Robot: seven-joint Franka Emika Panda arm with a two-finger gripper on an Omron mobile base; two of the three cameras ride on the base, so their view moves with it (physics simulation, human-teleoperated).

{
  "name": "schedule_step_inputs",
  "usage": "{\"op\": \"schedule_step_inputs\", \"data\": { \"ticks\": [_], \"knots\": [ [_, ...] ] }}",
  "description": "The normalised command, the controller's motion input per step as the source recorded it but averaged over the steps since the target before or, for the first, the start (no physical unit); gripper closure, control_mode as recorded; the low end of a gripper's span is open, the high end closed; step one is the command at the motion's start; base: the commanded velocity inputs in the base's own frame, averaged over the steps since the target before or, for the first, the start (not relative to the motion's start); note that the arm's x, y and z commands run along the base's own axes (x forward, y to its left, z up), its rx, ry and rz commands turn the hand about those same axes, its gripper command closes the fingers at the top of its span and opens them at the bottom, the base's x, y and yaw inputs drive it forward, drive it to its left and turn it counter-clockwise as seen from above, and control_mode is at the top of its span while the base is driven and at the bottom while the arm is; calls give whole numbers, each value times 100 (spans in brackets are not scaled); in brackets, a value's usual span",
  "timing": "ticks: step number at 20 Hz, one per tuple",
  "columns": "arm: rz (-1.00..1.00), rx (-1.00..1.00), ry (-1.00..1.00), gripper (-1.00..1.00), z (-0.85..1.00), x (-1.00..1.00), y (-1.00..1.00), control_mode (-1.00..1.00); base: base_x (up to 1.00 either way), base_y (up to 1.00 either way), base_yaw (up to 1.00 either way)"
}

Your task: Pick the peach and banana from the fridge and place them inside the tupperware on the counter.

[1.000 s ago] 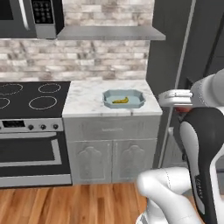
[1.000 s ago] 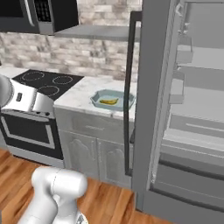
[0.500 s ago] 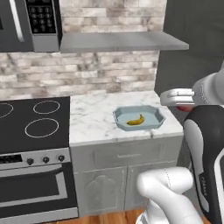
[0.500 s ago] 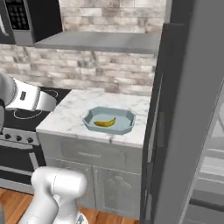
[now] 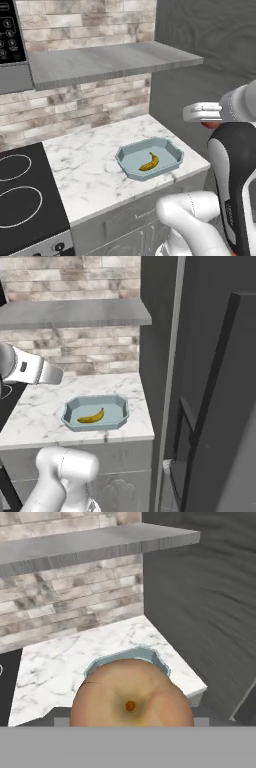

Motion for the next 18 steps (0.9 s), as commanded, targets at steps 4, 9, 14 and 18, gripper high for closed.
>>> {"op": "schedule_step_inputs", "data": {
  "ticks": [4, 9, 14, 18],
  "knots": [
    [0, 0, 0, 100, 0, 0, 0, 100, 85, 23, -1],
    [2, 0, 60, 100, -21, 43, 2, -100, 15, 2, 0],
    [7, 0, 84, 100, -64, 21, 8, -100, 0, 0, 0],
    [0, 0, 44, 100, -71, 20, 13, -100, 0, 0, 0]
  ]
}}
